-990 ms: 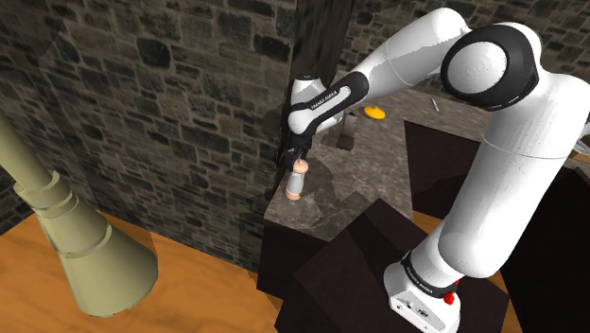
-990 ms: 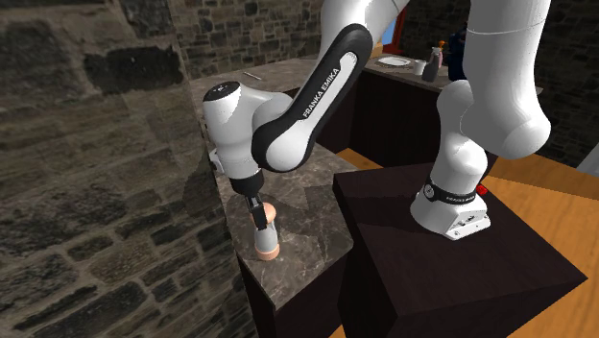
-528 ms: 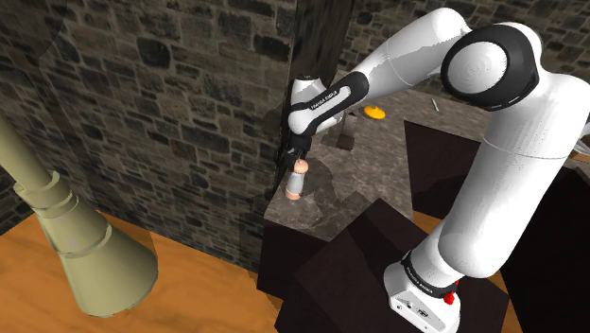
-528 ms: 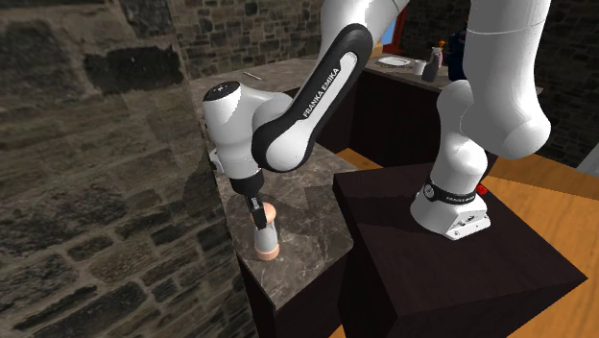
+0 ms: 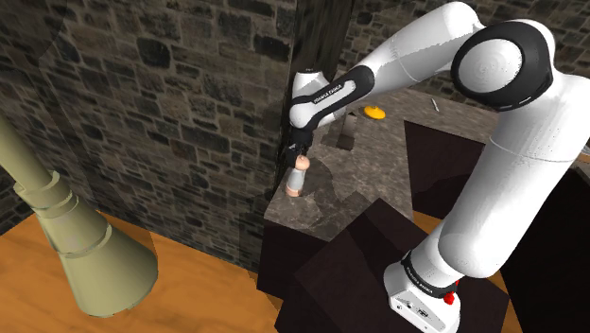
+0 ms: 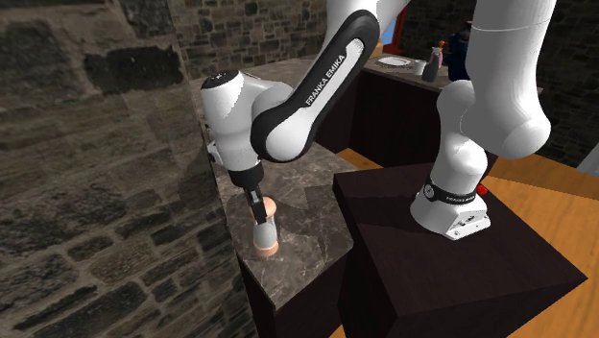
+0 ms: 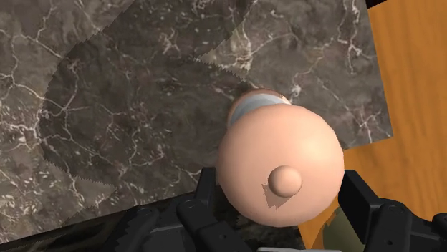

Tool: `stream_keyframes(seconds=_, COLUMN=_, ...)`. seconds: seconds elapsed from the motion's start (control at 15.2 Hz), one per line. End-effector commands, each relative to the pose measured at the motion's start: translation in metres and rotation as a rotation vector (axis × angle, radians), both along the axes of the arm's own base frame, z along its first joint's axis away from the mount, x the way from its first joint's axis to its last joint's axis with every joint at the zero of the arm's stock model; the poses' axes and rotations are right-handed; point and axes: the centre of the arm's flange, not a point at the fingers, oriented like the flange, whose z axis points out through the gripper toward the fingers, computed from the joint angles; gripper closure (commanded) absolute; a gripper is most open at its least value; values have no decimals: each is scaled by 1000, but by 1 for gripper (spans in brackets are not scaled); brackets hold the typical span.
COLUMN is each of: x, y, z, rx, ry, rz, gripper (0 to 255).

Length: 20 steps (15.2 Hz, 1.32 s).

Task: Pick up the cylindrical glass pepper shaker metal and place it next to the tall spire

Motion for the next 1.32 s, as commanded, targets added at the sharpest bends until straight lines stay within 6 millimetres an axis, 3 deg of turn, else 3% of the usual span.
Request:
stream_keyframes(seconds=0.0, x=1, y=0, z=11, rx=0, ry=0, rz=0, gripper=255)
stream_keyframes(seconds=1.25, x=1, y=0, z=111, rx=0, ry=0, rz=0, gripper=255)
